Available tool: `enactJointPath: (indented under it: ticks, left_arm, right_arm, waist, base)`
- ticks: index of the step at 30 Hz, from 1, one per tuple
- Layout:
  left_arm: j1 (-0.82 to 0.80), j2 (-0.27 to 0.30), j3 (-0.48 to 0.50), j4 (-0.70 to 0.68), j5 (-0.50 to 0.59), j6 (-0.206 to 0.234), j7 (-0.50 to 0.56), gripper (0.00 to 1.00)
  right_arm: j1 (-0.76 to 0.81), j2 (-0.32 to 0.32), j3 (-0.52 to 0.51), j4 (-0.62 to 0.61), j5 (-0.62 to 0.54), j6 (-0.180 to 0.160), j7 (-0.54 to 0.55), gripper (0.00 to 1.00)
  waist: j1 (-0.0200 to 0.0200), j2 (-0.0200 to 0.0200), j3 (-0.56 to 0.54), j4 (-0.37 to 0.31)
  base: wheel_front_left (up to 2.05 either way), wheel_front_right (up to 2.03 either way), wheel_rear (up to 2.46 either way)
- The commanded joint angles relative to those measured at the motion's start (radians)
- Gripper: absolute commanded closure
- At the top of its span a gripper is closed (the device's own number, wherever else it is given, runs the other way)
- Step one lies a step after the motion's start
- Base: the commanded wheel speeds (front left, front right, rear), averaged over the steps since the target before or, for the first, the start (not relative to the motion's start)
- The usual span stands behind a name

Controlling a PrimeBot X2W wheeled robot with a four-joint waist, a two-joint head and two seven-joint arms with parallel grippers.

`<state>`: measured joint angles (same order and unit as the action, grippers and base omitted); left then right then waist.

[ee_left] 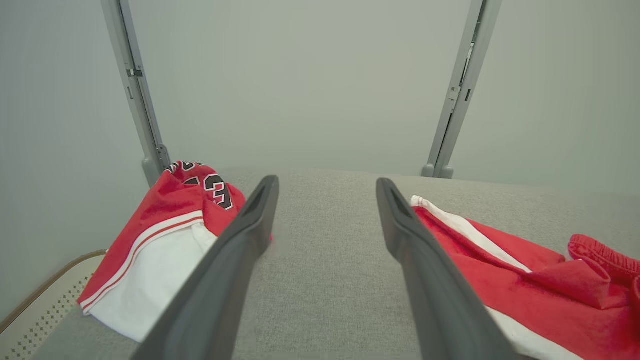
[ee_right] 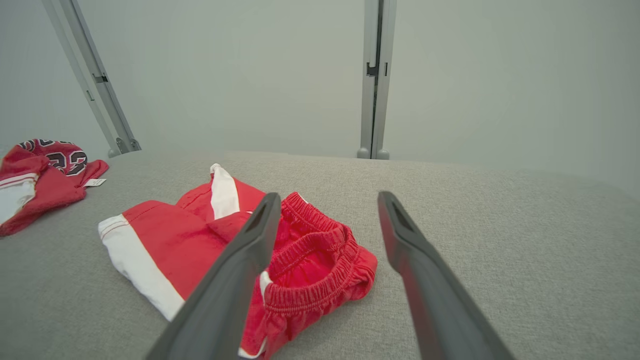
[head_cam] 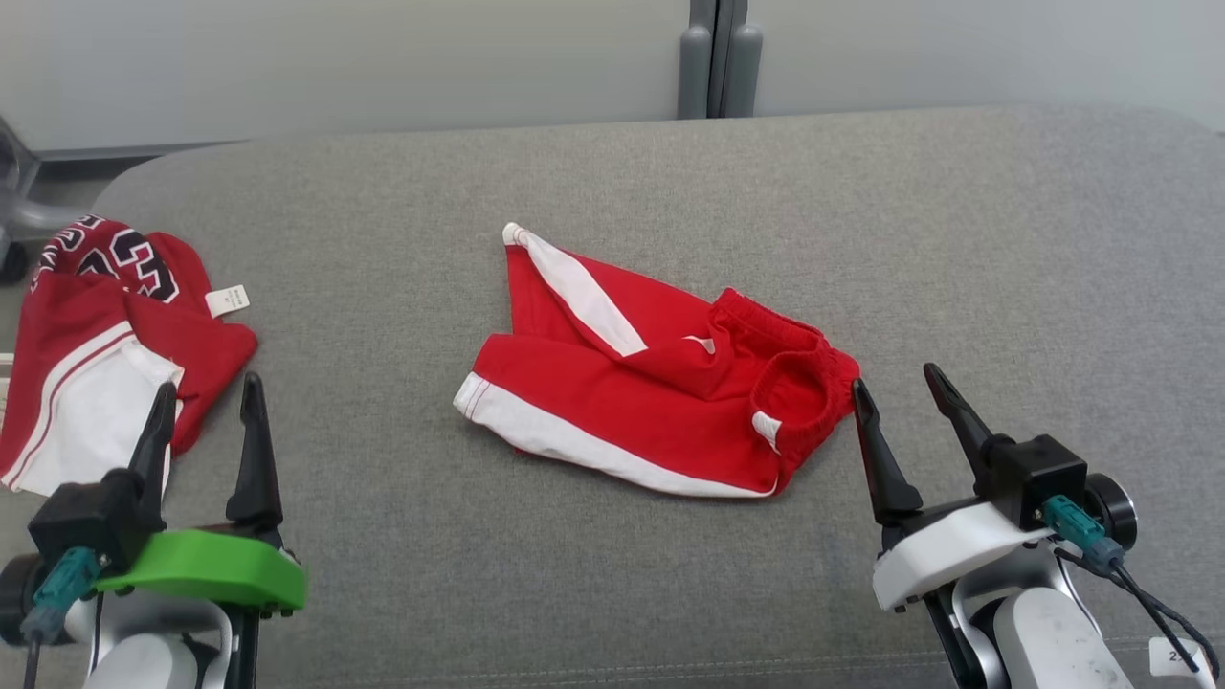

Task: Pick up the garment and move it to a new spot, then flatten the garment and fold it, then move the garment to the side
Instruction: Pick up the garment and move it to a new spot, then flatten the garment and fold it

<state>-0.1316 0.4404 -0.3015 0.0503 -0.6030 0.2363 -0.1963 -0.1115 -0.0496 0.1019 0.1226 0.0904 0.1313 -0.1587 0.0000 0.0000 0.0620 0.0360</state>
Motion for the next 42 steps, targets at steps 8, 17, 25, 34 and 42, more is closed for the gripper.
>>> enactJointPath:
  ticks: [8, 17, 25, 34, 42]
  left_arm:
    - [0.123, 0.016, -0.016, -0.095, 0.019, 0.049, 0.022, 0.0]
    - [0.144, 0.021, -0.035, -0.127, 0.016, 0.059, 0.044, 0.0]
    - [0.135, 0.02, -0.041, -0.131, 0.017, 0.063, 0.051, 0.0]
    - [0.102, 0.005, -0.055, -0.123, 0.008, 0.053, 0.06, 0.0]
    - [0.019, -0.036, -0.099, -0.086, 0.016, 0.014, 0.05, 0.0]
  right_arm:
    - [0.083, -0.002, -0.032, -0.045, 0.019, -0.001, 0.024, 0.0]
    - [0.133, -0.002, -0.056, -0.092, 0.027, -0.001, 0.046, 0.0]
    - [0.135, -0.002, -0.056, -0.105, 0.03, -0.001, 0.051, 0.0]
    - [0.098, -0.003, -0.002, -0.09, -0.011, -0.001, 0.091, 0.0]
    - [0.008, -0.088, 0.104, -0.032, -0.027, -0.001, 0.18, 0.0]
  waist:
    - [0.0, 0.0, -0.077, 0.001]
    - [0.0, 0.0, -0.088, -0.008]
    - [0.0, 0.0, -0.085, -0.01]
    - [0.0, 0.0, -0.07, 0.017]
    - [0.0, 0.0, 0.016, 0.103]
  base:
    - [0.0, 0.0, 0.0]
    - [0.0, 0.0, 0.0]
    - [0.0, 0.0, 0.0]
    - [0.0, 0.0, 0.0]
    - [0.0, 0.0, 0.0]
